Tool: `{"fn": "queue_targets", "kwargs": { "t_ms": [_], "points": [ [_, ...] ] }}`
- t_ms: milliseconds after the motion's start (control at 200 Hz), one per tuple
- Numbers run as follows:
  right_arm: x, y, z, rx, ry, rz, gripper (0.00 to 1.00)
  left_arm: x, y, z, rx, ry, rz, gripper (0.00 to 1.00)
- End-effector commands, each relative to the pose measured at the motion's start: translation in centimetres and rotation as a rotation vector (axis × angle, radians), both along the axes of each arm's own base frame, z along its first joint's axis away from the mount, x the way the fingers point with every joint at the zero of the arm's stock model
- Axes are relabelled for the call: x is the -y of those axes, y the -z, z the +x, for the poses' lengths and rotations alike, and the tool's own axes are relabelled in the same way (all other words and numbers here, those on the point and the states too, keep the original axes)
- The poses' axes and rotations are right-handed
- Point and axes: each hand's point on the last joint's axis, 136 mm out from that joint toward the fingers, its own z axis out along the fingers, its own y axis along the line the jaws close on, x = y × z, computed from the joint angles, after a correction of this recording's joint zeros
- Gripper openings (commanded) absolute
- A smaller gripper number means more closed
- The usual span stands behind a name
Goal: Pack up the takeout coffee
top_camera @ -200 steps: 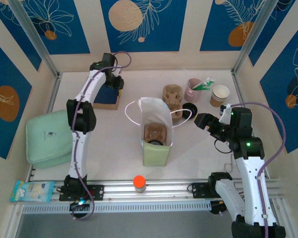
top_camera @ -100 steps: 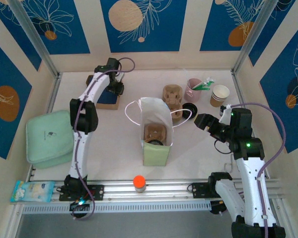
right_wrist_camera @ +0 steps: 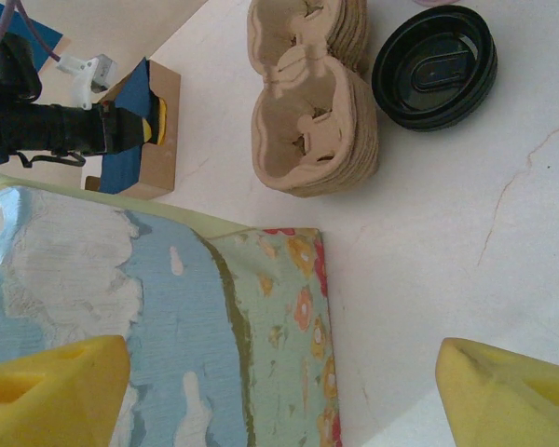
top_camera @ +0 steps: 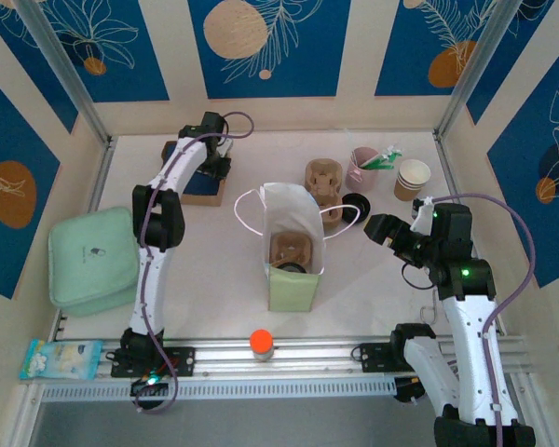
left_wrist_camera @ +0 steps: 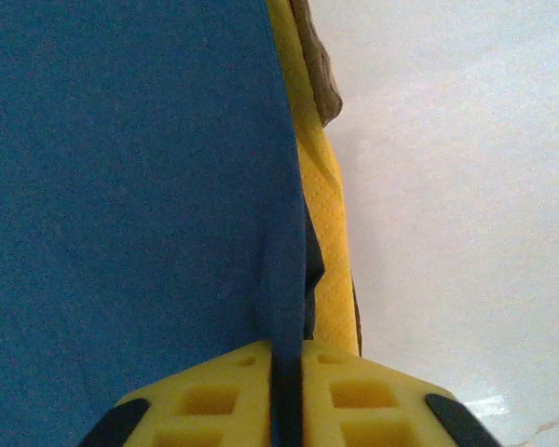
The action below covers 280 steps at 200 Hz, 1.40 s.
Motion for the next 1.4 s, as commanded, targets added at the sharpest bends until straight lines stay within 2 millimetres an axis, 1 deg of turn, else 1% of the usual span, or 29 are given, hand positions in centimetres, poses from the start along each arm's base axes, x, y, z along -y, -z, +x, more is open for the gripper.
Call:
{"fn": "queue_targets", "kwargs": {
  "t_ms": [0,100,255,460,595,690,760,861,936,1006,1081,1151,1196,1266,1341,1396],
  "points": [
    [0.0,0.3,-0.3,0.004,-0.004,-0.008,0.86,-0.3,-0.3,-0.1,0.002,0.007,0.026,0.1],
    [0.0,0.3,-0.4,0.003,-0.004,-0.009,0.86,-0.6,-0.8,0.0,0.015,0.003,0.034,0.07],
    [0.0,0.3,-0.4,0.004,-0.006,-0.01,0.86,-1.6,-2.7,0.3,0.047,-0.021,0.028,0.06],
    [-0.2,0.2,-0.2,0.005,-0.009,0.001,0.86,-3.8,-6.0,0.5,0.094,-0.082,-0.031,0.06],
    [-0.3,0.2,0.0,0.003,-0.012,0.009,0.85,-4.6,-7.1,0.3,0.103,-0.11,-0.095,0.08],
    [-0.3,0.1,0.0,0.004,-0.013,0.01,0.85,-4.6,-7.0,0.2,0.095,-0.114,-0.127,0.1],
    [-0.3,-0.1,0.0,0.006,-0.012,0.009,0.85,-3.9,-6.4,0.1,0.075,-0.098,-0.164,0.15],
    [-0.3,-0.2,0.0,0.009,-0.011,0.005,0.85,-3.1,-5.7,-0.1,0.05,-0.091,-0.207,0.17],
    [-0.2,-0.2,0.0,0.007,-0.01,0.0,0.85,-2.9,-5.1,-0.1,0.038,-0.093,-0.223,0.17],
    [-0.2,-0.2,0.0,0.009,-0.01,0.0,0.85,-2.8,-4.8,0.0,0.034,-0.096,-0.228,0.15],
    [-0.2,-0.1,0.0,0.007,-0.009,-0.002,0.85,-2.7,-4.8,0.1,0.035,-0.098,-0.232,0.12],
    [-0.2,-0.1,0.0,0.008,-0.009,-0.002,0.85,-2.5,-4.7,0.1,0.034,-0.098,-0.242,0.12],
    [-0.2,-0.1,0.0,0.008,-0.009,0.0,0.85,-2.1,-4.6,0.0,0.025,-0.09,-0.264,0.15],
    [-0.2,0.1,0.1,0.004,-0.008,0.004,0.85,-1.5,-4.3,-0.1,0.018,-0.081,-0.273,0.25],
    [-0.3,0.1,0.1,0.004,-0.012,0.008,0.85,-0.6,-3.8,-0.2,0.013,-0.058,-0.255,0.31],
    [-0.3,0.1,0.1,0.003,-0.011,0.008,0.85,-0.1,-3.3,-0.4,0.012,-0.038,-0.218,0.32]
  ]
}}
